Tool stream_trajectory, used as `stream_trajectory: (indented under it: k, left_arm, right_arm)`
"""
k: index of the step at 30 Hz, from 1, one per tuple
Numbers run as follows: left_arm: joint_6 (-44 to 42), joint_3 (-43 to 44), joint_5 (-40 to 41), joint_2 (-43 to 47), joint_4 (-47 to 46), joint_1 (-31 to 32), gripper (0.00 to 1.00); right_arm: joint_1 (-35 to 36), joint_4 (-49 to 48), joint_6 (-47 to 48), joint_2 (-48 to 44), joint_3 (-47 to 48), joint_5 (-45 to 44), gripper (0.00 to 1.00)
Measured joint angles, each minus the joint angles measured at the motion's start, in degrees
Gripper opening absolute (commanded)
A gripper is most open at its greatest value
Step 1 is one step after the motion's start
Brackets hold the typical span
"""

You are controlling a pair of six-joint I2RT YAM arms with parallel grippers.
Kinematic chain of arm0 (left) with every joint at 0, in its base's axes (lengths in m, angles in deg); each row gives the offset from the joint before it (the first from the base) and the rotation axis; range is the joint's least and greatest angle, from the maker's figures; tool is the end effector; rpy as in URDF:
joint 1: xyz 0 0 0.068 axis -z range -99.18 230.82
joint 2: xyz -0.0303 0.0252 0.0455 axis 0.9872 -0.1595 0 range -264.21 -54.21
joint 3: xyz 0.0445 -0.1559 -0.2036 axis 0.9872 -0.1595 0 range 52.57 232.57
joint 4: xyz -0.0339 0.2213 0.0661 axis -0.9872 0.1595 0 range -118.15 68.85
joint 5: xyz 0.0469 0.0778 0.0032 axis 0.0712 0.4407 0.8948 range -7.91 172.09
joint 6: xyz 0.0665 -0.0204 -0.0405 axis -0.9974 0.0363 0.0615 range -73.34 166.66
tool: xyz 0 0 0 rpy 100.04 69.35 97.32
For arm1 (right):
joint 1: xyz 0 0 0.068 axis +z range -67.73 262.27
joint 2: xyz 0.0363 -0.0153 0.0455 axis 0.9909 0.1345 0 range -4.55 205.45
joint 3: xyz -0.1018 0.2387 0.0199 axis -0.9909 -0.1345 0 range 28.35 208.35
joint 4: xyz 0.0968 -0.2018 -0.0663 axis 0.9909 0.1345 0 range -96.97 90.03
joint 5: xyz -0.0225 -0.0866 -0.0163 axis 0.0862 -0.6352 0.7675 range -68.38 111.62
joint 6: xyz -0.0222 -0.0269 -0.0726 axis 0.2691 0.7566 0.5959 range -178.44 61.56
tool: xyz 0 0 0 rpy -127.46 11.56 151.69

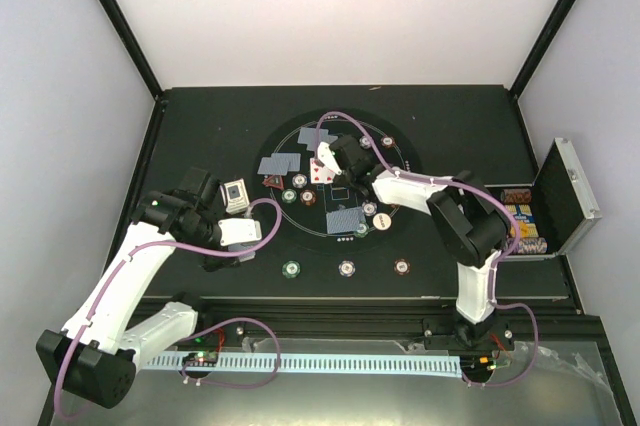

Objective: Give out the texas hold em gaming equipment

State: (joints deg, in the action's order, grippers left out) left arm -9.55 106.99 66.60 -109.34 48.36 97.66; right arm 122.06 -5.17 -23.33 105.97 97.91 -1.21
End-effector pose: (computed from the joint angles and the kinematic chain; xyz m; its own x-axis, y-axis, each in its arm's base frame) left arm 0.1126 -0.0535 0.2392 -0.2402 0.9095 -0.3394 0.9624 0.2688 0.0389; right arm 0.3331 0.2423 0.1593 -0.2133 -0.8677 -0.4491 -0.6035 0.4785 -0.6379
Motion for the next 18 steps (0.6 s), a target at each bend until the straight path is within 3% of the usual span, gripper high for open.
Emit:
stream_trajectory:
  k: [16, 18]
  left_arm:
    - [-0.37, 0.00, 0.31, -0.02, 0.00, 0.00, 0.02]
    - [-0.37, 0.00, 0.31, -0.02, 0.02, 0.00, 0.02]
  right_arm:
    - [4.63, 1.86, -0.57, 0.28, -3.10, 0.85, 0.01]
    - [4.66, 2.32, -0.72, 0.28, -3.08, 0.85, 0.08]
